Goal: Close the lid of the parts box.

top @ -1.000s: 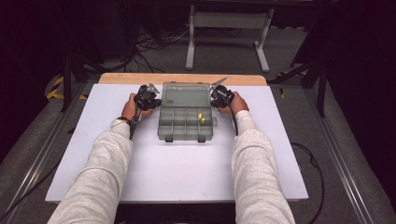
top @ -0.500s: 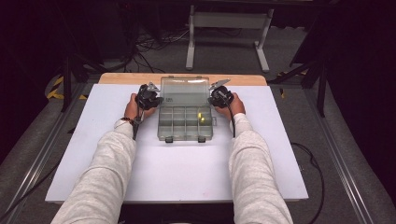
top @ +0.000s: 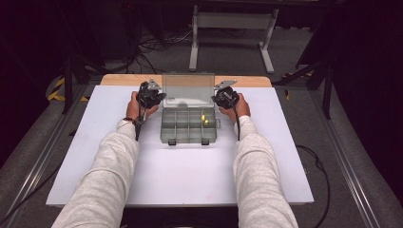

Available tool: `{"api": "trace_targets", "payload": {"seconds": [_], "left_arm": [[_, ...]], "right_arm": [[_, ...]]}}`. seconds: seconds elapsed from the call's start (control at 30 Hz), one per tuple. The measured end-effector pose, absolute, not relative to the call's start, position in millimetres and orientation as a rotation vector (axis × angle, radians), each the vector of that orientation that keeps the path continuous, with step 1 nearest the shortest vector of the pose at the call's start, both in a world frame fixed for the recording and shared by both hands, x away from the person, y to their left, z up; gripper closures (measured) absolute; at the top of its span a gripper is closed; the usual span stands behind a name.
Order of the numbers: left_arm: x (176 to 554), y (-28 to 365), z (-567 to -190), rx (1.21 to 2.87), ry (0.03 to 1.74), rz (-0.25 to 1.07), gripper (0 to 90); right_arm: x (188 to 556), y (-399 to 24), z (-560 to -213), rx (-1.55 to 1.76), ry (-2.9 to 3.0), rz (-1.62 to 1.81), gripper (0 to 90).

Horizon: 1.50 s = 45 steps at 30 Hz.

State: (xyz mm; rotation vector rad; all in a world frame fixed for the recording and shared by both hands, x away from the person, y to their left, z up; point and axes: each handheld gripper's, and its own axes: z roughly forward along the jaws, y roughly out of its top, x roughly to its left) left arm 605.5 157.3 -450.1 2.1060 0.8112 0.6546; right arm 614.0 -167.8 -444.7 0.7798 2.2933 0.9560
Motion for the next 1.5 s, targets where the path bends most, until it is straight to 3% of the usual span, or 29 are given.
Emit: {"api": "trace_targets", "payload": {"seconds": [1.5], "left_arm": [[558.8, 157.1, -380.2, 2.058, 0.696, 0.742, 89.2]], "right_arm": [[562.2, -176.5, -385.0, 0.639, 2.145, 1.065, 90.0]]}}
